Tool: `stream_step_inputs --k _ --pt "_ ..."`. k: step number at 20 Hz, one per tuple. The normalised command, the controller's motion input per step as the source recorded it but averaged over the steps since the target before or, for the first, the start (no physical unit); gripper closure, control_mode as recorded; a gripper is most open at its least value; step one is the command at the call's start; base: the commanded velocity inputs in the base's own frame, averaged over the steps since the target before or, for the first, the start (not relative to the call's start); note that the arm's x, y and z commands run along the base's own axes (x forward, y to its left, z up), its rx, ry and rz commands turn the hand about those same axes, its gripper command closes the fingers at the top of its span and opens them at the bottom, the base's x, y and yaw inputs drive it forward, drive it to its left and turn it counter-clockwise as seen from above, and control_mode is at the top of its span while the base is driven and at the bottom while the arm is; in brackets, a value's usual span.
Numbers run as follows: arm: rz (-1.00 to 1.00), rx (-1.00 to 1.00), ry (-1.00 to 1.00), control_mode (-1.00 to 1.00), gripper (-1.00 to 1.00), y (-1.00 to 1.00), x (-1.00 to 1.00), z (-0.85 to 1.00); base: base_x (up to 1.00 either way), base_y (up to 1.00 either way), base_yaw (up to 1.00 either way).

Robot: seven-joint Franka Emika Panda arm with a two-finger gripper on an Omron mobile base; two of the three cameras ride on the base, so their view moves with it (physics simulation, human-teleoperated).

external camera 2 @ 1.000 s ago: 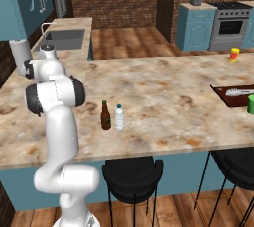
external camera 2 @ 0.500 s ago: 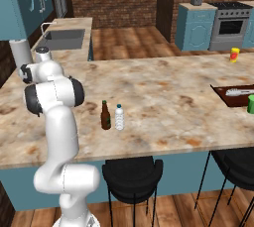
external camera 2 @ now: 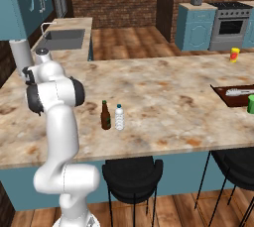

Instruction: Place the drinks on the dining counter in a tight cluster.

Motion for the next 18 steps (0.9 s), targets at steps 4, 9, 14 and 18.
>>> stream_step_inputs --k 4,9,14,18 --pt "-0.14 -0.03 0.00 -1.00 -1.00 0.13 0.27 -0.06 0.00 0.00 0.00" --pt "-0.09 0.00 0.00 -1.00 -1.00 0.28 0.26 -0.06 0.00 0.00 0.00" --pt "-0.01 0.00 0.00 -1.00 -1.00 0.11 0.31 -0.05 0.00 0.00 0.00" --pt "0.00 0.00 0.00 -1.00 -1.00 0.00 0.25 0.00 0.00 0.00 0.00"
